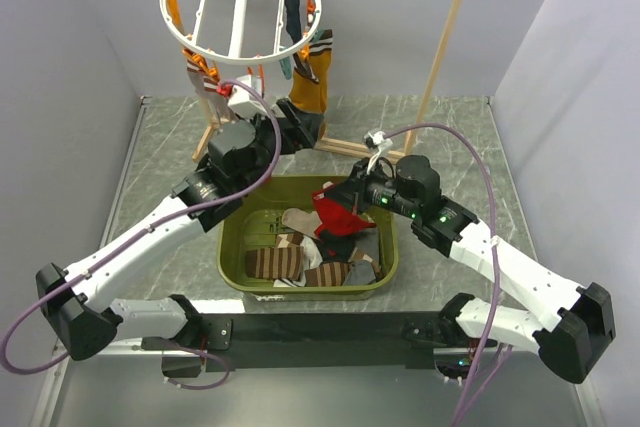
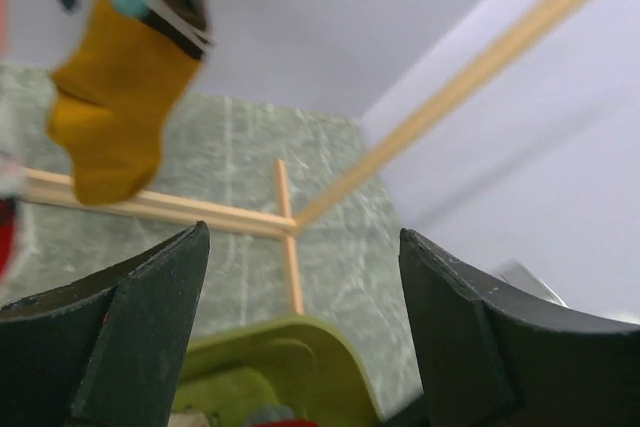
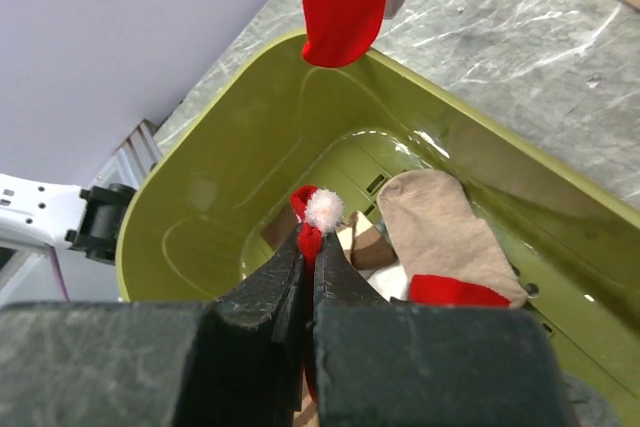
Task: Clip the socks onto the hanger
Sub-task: Place the sock in the bin.
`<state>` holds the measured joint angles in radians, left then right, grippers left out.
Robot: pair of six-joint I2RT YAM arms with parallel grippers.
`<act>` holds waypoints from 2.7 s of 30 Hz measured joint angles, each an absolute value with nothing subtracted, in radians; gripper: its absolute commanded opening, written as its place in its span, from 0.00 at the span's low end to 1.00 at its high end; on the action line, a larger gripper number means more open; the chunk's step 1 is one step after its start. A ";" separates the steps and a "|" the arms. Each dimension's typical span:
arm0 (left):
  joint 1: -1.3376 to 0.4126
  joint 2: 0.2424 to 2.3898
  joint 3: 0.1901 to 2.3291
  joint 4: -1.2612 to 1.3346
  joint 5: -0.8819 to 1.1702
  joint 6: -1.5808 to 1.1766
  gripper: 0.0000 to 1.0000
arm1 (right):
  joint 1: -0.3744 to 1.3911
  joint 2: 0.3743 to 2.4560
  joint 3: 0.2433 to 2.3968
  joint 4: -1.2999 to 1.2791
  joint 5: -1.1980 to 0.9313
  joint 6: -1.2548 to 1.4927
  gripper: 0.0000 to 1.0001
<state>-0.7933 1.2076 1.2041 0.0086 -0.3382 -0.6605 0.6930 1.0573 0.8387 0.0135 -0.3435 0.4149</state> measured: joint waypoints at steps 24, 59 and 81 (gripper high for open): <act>-0.649 1.157 1.206 0.020 -0.177 -0.602 0.83 | 0.790 0.993 0.977 -0.221 -0.287 0.294 0.00; -0.649 1.158 1.182 0.020 -0.122 -0.542 0.84 | 0.664 1.279 1.055 -0.170 0.220 0.391 0.00; -0.649 1.164 1.182 0.020 -0.112 -0.525 0.84 | 0.695 0.971 1.006 -0.211 -0.268 0.392 0.00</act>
